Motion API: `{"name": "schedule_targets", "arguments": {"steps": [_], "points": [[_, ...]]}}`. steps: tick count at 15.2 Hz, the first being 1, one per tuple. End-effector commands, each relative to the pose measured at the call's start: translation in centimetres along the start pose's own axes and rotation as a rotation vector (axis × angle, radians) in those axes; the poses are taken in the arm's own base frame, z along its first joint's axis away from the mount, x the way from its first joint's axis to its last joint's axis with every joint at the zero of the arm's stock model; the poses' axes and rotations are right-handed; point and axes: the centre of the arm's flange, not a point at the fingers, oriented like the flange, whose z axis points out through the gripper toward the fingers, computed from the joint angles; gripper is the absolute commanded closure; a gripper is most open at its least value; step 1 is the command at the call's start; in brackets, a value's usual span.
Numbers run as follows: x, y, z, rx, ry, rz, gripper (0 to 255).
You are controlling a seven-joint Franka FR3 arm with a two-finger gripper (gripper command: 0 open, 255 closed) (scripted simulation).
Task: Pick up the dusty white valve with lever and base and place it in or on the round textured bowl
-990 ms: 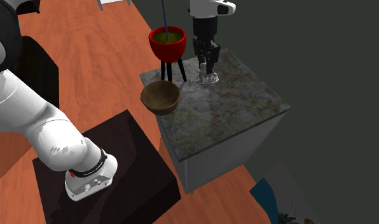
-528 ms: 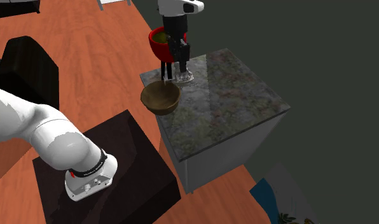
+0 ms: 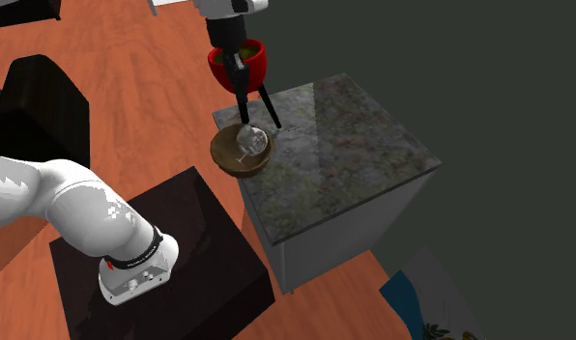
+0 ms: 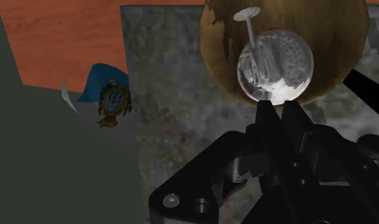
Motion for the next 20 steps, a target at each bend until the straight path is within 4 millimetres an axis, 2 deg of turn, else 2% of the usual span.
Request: {"name": "schedule_targets", "arguments": {"steps": [1, 2, 3, 4, 9, 13, 14, 20], "points": [[-0.2, -1.2, 2.7, -0.015, -0.034, -0.017, 255], [-0.2, -1.3, 3.2, -0.015, -0.034, -0.017, 255], [-0.3, 0.3, 0.4, -0.015, 0.028, 0.006, 255], [-0.3, 0.3, 0.4, -0.015, 0.028, 0.006, 0], [-2.2, 0.9, 6.2, 0.138, -0.050, 0.128, 0], [-4.0, 0.6, 10.7, 0.261, -0.111, 0.226, 0], [-4.0, 0.6, 10.7, 0.261, -0.111, 0.226, 0], [-4.3, -0.3, 13.7, 0.261, -0.111, 0.226, 0]]}}
